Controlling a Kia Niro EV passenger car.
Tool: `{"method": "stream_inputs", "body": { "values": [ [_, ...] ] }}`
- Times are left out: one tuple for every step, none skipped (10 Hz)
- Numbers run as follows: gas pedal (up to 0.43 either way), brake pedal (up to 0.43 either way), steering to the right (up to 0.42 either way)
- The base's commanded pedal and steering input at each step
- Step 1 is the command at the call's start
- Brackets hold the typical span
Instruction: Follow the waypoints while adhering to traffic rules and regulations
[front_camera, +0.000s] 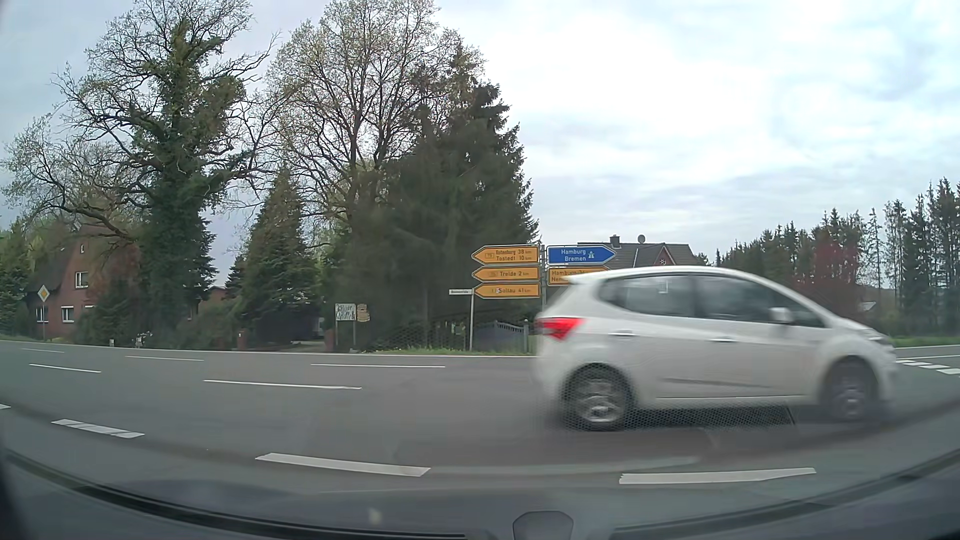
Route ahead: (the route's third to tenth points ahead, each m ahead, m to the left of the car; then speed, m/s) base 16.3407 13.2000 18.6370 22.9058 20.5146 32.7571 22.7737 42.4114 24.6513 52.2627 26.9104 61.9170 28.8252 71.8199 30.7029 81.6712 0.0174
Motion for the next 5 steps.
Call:
{"method": "stream_inputs", "body": {
  "values": [
    [0.0, 0.012, -0.016],
    [0.0, 0.055, -0.016],
    [0.0, 0.079, -0.016],
    [0.0, 0.085, -0.016],
    [0.0, 0.085, -0.016]
  ]
}}
